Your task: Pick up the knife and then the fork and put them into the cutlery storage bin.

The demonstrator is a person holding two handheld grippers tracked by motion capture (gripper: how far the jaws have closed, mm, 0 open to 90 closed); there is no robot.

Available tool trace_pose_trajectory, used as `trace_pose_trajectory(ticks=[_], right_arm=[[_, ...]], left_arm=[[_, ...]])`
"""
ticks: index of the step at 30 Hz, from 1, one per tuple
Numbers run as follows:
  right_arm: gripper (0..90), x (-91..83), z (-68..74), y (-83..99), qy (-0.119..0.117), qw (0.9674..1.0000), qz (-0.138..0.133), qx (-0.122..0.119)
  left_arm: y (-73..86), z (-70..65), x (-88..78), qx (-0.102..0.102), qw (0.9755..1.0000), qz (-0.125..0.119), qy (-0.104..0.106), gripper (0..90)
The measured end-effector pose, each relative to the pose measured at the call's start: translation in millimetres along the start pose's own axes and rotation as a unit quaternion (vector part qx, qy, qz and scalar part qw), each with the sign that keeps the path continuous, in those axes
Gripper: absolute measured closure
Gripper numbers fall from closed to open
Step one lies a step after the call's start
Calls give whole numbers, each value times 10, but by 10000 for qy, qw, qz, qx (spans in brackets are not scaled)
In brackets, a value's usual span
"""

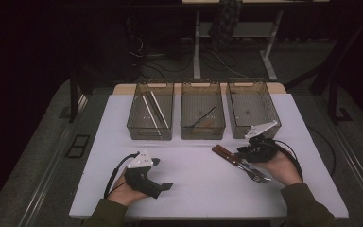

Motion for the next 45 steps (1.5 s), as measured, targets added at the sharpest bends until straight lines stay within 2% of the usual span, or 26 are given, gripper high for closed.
trace_pose_trajectory(ticks=[4,23,27,29,32,35,41,43,45], right_arm=[[734,59,-6,2,-56,9999,134,-20],[748,178,5,93,55,9976,653,-222],[749,209,-21,67,-26,9958,891,-187],[748,227,-20,26,-20,9936,1101,-251],[746,263,-12,-43,2,9886,1467,-337],[745,302,-11,-113,17,9819,1866,-318],[744,389,6,-234,89,9652,2603,-244],[748,409,11,-257,108,9614,2740,-223],[762,418,15,-268,132,9592,2814,-238]], left_arm=[[-1,-4,1,-1,10000,-7,16,0],[-7,-9,13,-10,10000,-10,28,0],[-8,-29,28,32,10000,34,40,0],[-8,-37,28,58,10000,46,47,0],[-6,-36,20,63,10000,32,56,0],[-6,-36,18,64,9999,29,74,0],[-4,-48,37,89,9999,73,111,0],[-4,-50,40,104,9998,84,119,0],[-3,-52,42,103,9998,87,121,0]])
Point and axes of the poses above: each handheld gripper's, and its own axes: x roughly forward along the jaws, y roughly out of its underside, z roughly to its left, the point moved 4 cm from there along x, roughly forward along the jaws, and after that the axes turned 4 degrees about -z, right-handed, at the moved point
